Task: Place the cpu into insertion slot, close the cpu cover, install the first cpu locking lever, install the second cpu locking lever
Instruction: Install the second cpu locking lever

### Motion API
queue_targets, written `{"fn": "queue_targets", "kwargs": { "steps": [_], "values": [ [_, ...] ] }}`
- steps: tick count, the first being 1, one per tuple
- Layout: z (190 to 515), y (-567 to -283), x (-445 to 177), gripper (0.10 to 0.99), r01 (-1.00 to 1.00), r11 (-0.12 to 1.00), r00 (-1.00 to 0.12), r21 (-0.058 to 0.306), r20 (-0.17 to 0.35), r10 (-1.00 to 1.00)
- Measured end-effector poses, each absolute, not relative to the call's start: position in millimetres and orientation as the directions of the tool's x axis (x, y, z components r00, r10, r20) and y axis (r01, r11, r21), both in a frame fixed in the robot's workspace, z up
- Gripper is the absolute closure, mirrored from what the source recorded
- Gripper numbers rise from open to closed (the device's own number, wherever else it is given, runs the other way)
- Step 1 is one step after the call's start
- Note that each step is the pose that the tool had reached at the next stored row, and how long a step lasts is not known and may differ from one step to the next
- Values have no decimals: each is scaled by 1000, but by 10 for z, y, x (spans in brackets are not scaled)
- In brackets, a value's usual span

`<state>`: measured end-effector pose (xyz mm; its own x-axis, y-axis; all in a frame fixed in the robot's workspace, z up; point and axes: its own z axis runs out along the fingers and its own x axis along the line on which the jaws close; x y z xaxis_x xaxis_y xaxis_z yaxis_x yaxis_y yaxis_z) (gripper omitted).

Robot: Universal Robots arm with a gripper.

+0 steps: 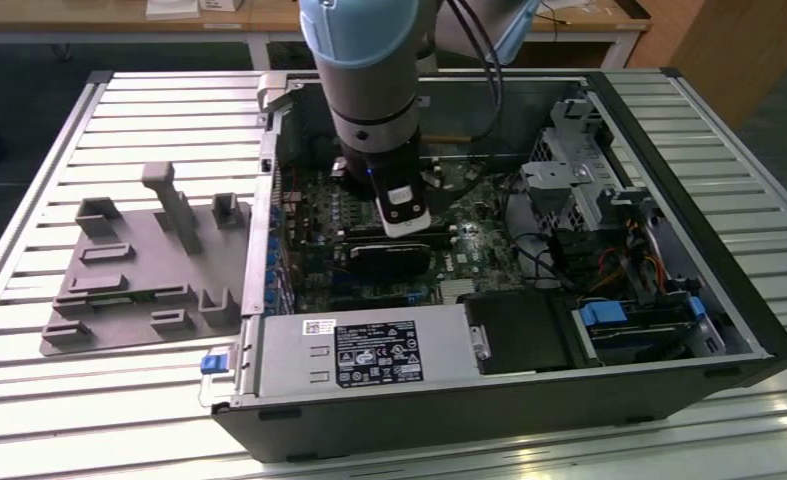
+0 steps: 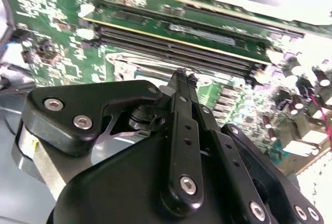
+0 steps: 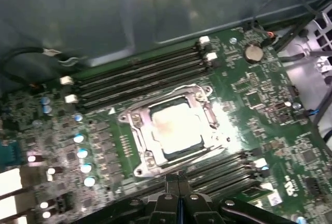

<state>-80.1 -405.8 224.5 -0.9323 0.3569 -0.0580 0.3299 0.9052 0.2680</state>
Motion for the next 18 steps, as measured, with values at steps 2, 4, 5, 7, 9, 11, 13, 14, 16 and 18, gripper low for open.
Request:
{"fn": "queue_targets", "kwargs": {
  "steps": [2, 4, 5, 7, 9, 11, 13, 14, 16, 18],
  "values": [
    [2246, -4057, -756, 980, 331, 908, -932, 258, -60, 357],
    [2245, -4054, -717, 980, 332, 911, -932, 246, -64, 357],
    [2245, -4050, -700, 980, 332, 912, -932, 241, -66, 357],
    [2245, -4024, -676, 980, 332, 913, -932, 236, -67, 357],
    [2245, -3977, -666, 980, 333, 914, -932, 233, -68, 356],
    [2244, -3931, -660, 980, 333, 914, -932, 231, -69, 356],
    [2244, -3897, -653, 980, 333, 915, -932, 228, -70, 356],
    [2244, -3880, -649, 980, 333, 915, -932, 227, -70, 356],
    [2243, -3849, -642, 980, 333, 916, -932, 223, -71, 356],
    [2240, -3822, -634, 980, 333, 918, -932, 216, -73, 355]
  ]
}}
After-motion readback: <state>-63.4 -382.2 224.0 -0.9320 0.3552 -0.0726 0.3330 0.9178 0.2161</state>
